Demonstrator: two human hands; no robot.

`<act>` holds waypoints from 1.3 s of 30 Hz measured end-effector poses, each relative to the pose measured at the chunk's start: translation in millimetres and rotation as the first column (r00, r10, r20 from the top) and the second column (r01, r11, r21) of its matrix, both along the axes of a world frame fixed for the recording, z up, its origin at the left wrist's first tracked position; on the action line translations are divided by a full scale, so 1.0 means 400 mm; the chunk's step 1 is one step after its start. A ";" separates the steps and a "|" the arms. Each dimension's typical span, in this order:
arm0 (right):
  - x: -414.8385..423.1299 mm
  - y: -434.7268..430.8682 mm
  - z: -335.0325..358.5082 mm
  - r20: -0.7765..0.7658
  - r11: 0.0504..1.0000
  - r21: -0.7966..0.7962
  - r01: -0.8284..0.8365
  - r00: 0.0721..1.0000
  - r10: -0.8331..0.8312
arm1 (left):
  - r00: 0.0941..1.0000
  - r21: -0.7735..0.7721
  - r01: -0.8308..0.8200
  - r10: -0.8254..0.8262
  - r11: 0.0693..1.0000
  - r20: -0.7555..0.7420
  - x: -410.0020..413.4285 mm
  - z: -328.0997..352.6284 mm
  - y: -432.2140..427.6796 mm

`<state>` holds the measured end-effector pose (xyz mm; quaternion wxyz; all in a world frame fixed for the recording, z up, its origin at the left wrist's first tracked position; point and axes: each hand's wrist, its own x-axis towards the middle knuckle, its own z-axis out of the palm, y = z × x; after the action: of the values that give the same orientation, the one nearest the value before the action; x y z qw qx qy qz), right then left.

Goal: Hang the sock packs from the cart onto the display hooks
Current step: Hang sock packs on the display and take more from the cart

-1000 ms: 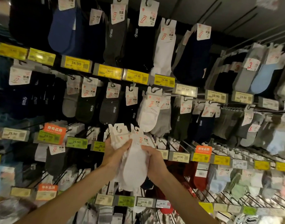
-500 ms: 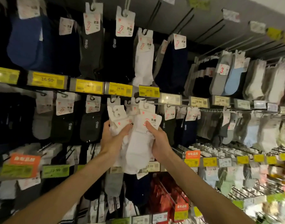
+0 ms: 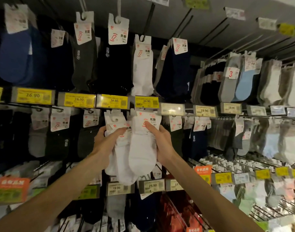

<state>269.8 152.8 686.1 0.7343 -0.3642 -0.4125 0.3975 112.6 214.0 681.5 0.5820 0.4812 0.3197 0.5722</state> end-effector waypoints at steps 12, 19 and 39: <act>0.023 0.030 -0.013 -0.010 0.999 -0.013 0.051 0.999 -0.051 | 1.000 -0.011 0.004 -0.004 1.000 -0.018 0.018 0.006 0.004; 0.043 0.064 -0.025 0.023 0.992 -0.077 0.096 0.995 -0.094 | 1.000 -0.011 0.006 -0.006 1.000 -0.013 0.029 -0.011 -0.004; 0.067 0.312 -0.066 0.353 0.944 -0.190 0.271 0.916 -0.192 | 0.984 0.057 -0.110 0.117 0.992 -0.137 -0.085 -0.054 0.025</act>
<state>296.8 277.4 659.6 0.6486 -0.5563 -0.4332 0.2866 78.8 224.2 659.8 0.5125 0.5154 0.3728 0.5769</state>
